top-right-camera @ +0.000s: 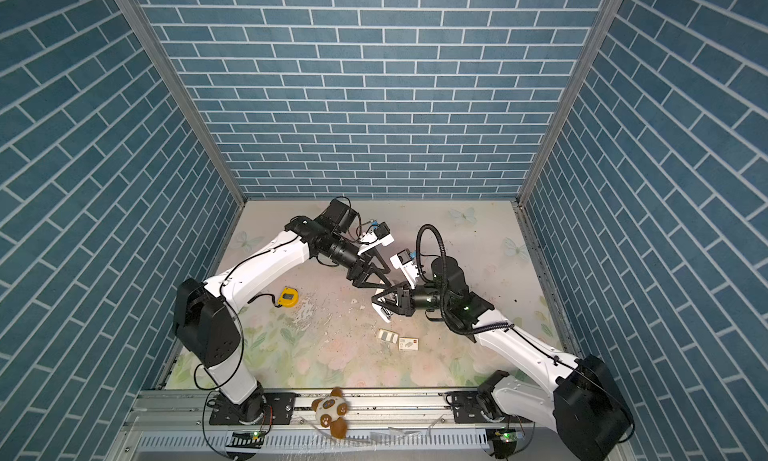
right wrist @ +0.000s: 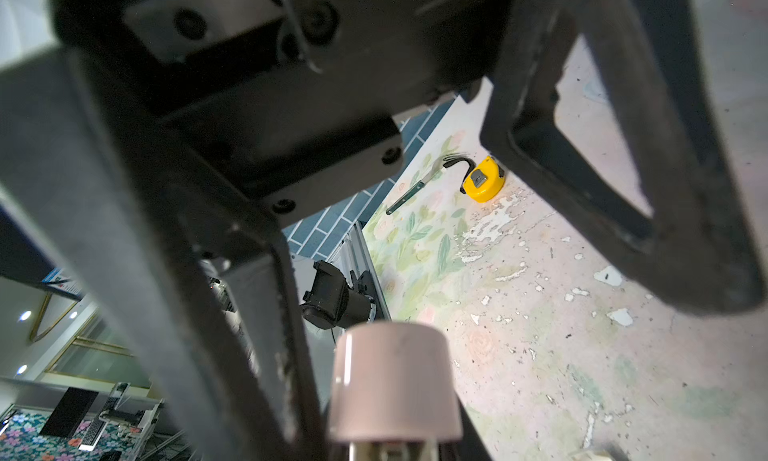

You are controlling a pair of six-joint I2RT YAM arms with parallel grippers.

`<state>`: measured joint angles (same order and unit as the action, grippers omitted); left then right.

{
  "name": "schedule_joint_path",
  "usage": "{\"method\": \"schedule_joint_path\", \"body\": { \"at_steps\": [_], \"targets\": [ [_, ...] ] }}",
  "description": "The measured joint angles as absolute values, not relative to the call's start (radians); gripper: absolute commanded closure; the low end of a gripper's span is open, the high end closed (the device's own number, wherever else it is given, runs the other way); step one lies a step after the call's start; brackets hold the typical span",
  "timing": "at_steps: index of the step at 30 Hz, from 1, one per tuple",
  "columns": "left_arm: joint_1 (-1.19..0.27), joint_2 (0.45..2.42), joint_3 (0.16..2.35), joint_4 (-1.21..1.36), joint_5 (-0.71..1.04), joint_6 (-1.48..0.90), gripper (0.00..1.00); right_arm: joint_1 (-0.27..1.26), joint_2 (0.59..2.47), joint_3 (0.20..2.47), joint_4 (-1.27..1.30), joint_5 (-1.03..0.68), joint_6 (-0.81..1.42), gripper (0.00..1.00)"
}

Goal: Load the staples into the stapler

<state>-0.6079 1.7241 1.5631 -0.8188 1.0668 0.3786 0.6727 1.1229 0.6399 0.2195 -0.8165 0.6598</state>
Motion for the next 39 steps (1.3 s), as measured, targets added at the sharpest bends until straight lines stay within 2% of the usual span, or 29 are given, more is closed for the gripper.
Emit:
{"method": "schedule_joint_path", "body": {
  "at_steps": [8, 17, 27, 39],
  "targets": [
    [-0.599, 1.558, 1.46, -0.813, 1.024, 0.4, 0.08, 0.629, 1.124, 0.65, 0.016, -0.632, 0.603, 0.91],
    [-0.593, 1.451, 1.316, -0.743, 0.736, 0.471, 0.08, 0.599, 1.155, 0.68, -0.2, -0.247, 0.44, 0.9],
    [-0.593, 1.444, 1.29, -0.725, 0.613, 0.529, 0.08, 0.593, 1.276, 0.601, -0.148, 0.065, 0.357, 0.88],
    [-0.593, 1.459, 1.29, -0.723, 0.607, 0.546, 0.08, 0.584, 1.345, 0.533, -0.014, 0.165, 0.358, 0.84]
  ]
}}
